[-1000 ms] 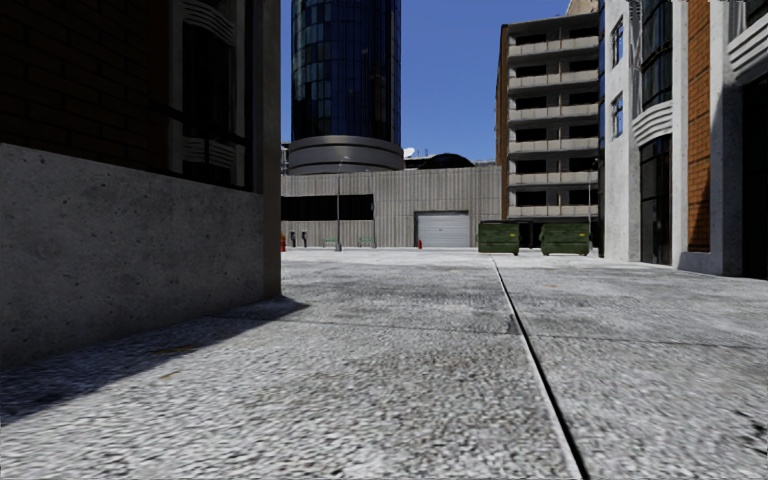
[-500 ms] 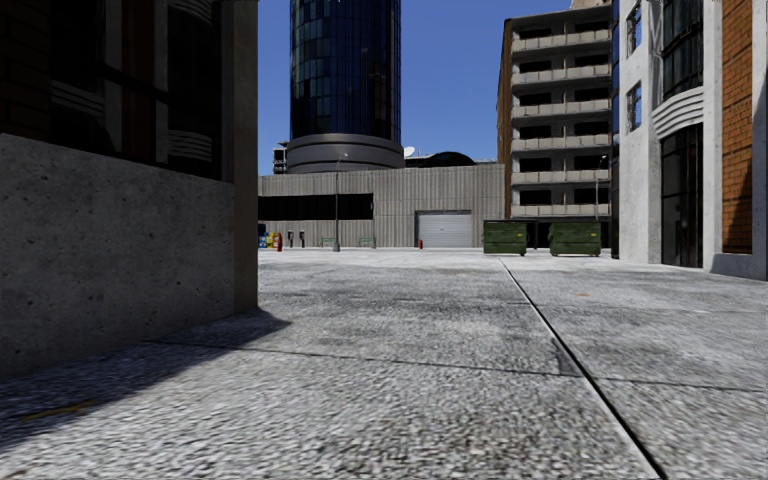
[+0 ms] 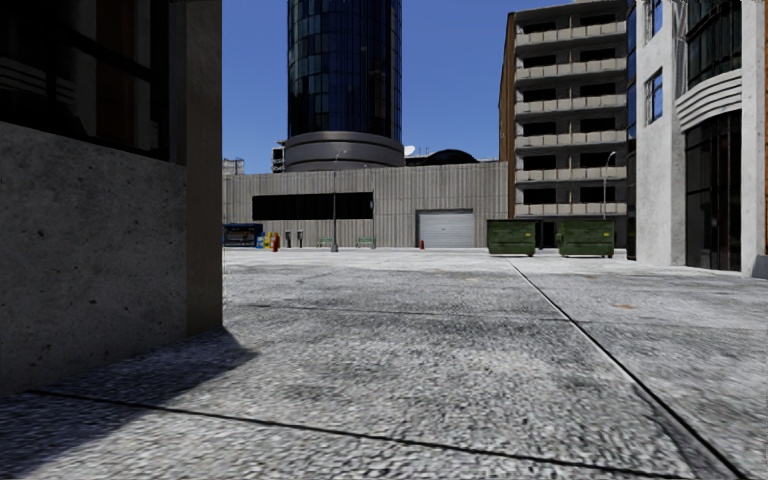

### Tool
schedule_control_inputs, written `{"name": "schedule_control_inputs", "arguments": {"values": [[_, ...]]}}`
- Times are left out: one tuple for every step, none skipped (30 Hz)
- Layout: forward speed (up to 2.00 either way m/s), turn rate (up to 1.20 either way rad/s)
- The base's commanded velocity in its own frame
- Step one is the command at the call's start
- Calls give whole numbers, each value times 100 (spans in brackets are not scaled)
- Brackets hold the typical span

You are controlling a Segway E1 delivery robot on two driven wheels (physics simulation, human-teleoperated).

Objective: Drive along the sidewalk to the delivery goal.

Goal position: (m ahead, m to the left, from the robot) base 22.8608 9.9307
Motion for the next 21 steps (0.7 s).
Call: {"name": "schedule_control_inputs", "arguments": {"values": [[199, 0], [199, 0], [199, 0], [199, 0], [199, 0], [199, 0], [199, 0], [199, 0], [199, 0], [199, 0], [199, 0], [199, 0], [199, 0], [199, 0], [199, 0], [199, 0], [199, 0], [199, 0], [199, 0], [199, 0], [199, 0]]}}
